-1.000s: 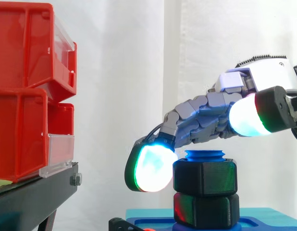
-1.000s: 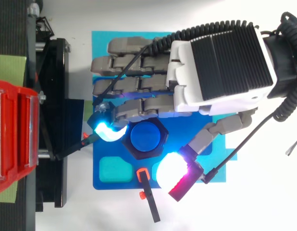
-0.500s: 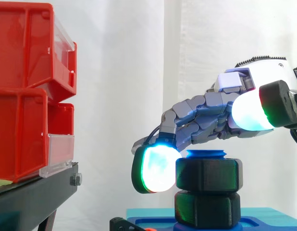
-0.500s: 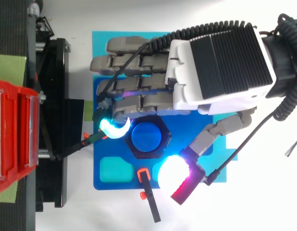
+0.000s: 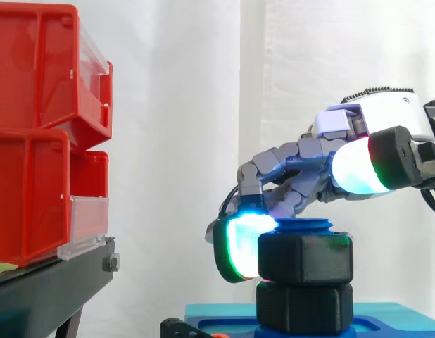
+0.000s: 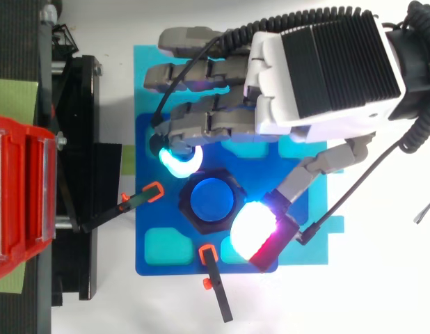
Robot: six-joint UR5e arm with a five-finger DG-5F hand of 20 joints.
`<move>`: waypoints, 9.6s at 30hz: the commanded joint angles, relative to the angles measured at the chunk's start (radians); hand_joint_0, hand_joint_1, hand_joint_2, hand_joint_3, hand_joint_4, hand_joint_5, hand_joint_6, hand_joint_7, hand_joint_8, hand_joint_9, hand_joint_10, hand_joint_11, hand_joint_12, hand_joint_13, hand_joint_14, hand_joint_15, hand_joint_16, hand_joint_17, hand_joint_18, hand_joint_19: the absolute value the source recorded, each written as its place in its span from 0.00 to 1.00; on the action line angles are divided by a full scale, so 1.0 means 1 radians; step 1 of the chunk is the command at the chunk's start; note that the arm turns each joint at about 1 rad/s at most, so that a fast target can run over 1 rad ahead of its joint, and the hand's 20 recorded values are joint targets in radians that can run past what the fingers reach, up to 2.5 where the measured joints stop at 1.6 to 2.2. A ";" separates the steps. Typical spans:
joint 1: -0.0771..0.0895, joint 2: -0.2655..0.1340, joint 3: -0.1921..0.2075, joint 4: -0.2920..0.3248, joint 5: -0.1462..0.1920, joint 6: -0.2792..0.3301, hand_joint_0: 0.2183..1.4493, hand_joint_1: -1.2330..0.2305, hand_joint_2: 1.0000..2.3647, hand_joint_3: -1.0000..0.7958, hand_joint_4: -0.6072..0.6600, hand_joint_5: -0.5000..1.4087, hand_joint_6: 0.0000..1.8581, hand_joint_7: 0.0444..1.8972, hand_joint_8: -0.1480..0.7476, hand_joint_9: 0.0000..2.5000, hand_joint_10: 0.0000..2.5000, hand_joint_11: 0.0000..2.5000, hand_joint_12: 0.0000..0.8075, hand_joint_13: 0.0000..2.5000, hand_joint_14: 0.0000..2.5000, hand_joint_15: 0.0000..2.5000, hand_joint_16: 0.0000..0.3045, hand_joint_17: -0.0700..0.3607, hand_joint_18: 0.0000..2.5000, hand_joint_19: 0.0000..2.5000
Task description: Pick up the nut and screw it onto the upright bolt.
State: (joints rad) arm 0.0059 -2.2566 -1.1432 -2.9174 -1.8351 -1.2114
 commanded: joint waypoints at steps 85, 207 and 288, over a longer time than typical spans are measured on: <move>0.025 -0.001 -0.052 0.142 -0.016 -0.016 0.18 0.80 0.00 0.28 0.63 0.21 0.27 0.42 0.50 0.29 0.00 0.00 0.52 0.14 0.00 0.00 0.20 0.49 0.05 0.00; -0.026 -0.066 -0.036 0.222 -0.099 0.018 0.17 0.75 0.00 0.28 0.62 0.21 0.27 0.42 0.47 0.25 0.00 0.00 0.50 0.11 0.00 0.00 0.20 0.48 0.00 0.00; -0.052 -0.070 -0.013 0.215 -0.133 0.035 0.21 0.71 0.00 0.28 0.57 0.31 0.28 0.76 0.42 0.66 0.00 0.06 0.40 0.39 0.00 0.00 0.13 0.37 0.30 0.02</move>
State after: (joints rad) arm -0.0460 -2.3269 -1.1566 -2.7029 -1.9682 -1.1752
